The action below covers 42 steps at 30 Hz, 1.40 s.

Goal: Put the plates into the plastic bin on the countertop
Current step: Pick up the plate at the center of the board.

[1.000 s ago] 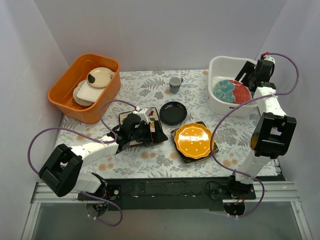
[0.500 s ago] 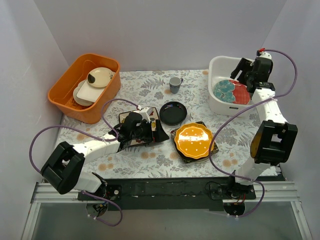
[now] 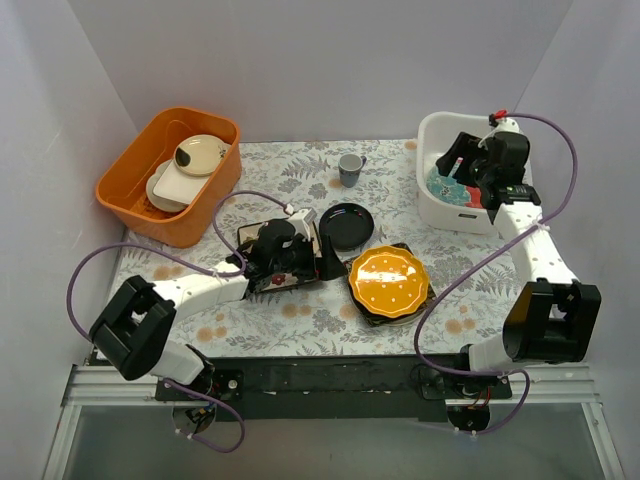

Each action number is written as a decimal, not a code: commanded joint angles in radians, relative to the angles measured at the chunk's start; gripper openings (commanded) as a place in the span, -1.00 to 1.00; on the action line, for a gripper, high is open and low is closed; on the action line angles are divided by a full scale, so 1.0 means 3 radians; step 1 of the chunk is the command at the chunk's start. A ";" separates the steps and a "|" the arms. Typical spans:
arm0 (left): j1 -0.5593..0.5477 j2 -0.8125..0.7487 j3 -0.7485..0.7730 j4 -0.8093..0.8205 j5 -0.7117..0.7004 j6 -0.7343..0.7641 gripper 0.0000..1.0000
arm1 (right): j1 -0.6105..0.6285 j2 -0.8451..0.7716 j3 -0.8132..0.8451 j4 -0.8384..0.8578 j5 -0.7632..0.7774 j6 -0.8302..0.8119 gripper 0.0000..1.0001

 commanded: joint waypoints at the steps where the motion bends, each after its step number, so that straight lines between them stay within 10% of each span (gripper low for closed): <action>1: -0.0092 0.0064 0.0215 -0.0090 -0.0204 0.0003 0.81 | 0.0229 -0.0219 -0.0170 0.0116 -0.0204 0.0060 0.54; 22: -0.0348 0.0769 0.0793 -0.0188 -0.0317 0.0014 0.56 | 0.0506 -0.1410 -0.1566 -0.0073 -0.0419 0.0040 0.29; 42: -0.0369 0.1265 0.1125 -0.0198 -0.0189 0.0187 0.18 | 0.0511 -0.1763 -0.1797 -0.0329 -0.0240 -0.0057 0.26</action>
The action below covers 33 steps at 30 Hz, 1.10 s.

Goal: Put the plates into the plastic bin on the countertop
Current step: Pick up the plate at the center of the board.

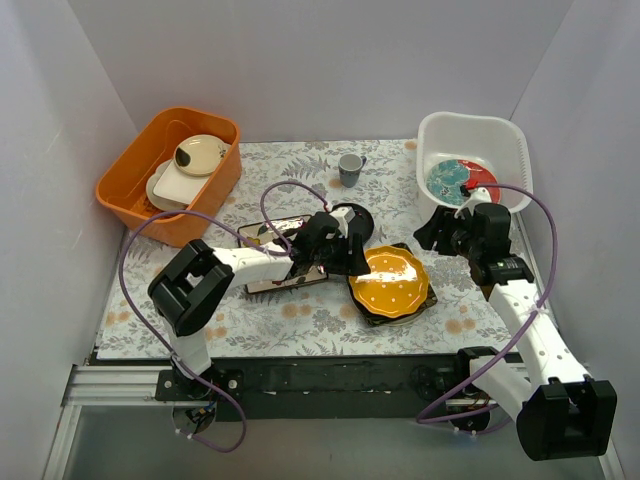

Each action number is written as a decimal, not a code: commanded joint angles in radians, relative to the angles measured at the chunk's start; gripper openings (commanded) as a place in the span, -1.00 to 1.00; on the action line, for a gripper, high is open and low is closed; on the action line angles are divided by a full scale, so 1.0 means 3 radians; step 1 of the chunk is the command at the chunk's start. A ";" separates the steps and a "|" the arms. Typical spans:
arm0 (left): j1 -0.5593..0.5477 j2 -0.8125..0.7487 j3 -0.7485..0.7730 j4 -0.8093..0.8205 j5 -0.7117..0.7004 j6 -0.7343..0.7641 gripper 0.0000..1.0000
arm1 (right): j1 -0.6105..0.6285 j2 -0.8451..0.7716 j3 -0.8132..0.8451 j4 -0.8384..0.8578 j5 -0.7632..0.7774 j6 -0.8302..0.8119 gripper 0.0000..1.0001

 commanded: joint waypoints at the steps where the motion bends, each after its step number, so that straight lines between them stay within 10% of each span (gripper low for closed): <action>1: -0.0011 0.0024 0.0127 -0.0021 0.0051 0.0111 0.17 | 0.0008 -0.0103 -0.0051 -0.0034 0.0088 -0.0056 0.26; 12: -0.0016 0.0122 0.0066 0.0035 0.0107 0.0106 -0.24 | 0.0008 -0.0021 0.0031 -0.0013 0.0052 -0.0046 0.26; 18: -0.0016 0.0137 -0.0001 0.0025 0.0015 0.0055 -1.00 | 0.0008 0.0071 0.0097 0.0023 -0.0055 -0.0082 0.27; 33: -0.0016 -0.0308 -0.0174 -0.0021 -0.0240 -0.0078 -1.00 | -0.0002 0.0265 0.0072 0.0161 -0.0301 -0.0123 0.29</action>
